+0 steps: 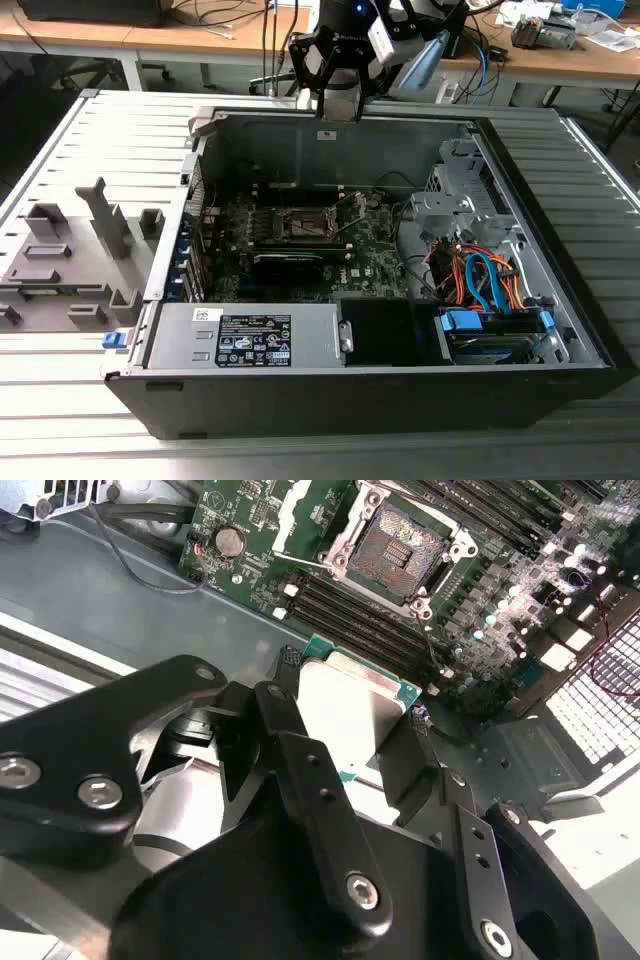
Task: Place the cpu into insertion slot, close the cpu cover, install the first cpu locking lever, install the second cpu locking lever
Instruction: 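Place the cpu into insertion slot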
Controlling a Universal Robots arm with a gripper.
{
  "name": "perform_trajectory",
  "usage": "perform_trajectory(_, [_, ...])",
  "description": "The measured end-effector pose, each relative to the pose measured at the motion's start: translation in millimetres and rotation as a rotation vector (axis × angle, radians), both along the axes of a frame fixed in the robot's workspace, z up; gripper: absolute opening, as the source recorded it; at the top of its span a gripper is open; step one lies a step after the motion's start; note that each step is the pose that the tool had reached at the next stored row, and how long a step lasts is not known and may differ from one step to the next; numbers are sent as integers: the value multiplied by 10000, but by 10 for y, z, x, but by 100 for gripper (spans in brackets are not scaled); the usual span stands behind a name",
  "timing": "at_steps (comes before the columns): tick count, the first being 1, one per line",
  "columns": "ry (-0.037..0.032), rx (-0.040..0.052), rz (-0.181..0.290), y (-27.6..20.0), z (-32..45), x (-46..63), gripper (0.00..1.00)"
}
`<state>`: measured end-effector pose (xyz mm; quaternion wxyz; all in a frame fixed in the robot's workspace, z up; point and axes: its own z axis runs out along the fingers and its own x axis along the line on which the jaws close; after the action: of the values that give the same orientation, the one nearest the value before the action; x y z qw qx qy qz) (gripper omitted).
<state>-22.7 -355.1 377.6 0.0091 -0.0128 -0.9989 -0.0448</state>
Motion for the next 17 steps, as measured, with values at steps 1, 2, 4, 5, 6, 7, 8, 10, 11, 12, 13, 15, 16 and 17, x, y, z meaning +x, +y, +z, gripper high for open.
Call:
perform_trajectory(1, [0, 0, 0, 0, 0, -1, 55])
perform_trajectory(2, [0, -1, 0, 0, 0, -3, 55])
perform_trajectory(4, [0, 0, -1, -1, 0, -7, 55])
perform_trajectory(5, [0, -1, 0, -1, -4, -25, 55])
perform_trajectory(6, [0, -1, 0, -2, -10, -45, 55])
perform_trajectory(7, [0, -1, 0, -2, -10, -45, 55])
perform_trajectory(8, [0, 0, 0, -3, -11, -47, 55])
perform_trajectory(10, [-1, 2, 0, -7, -13, -54, 55])
perform_trajectory(11, [-1, 1, 0, -9, -13, -56, 55])
perform_trajectory(12, [0, -1, 1, -11, -13, -58, 55])
perform_trajectory(13, [0, -1, 1, -12, -14, -59, 55])
perform_trajectory(15, [0, 0, 0, -15, -17, -61, 55])
perform_trajectory(16, [1, -3, -1, -16, -18, -62, 55])
perform_trajectory(17, [1, -2, -1, -18, -22, -62, 55])
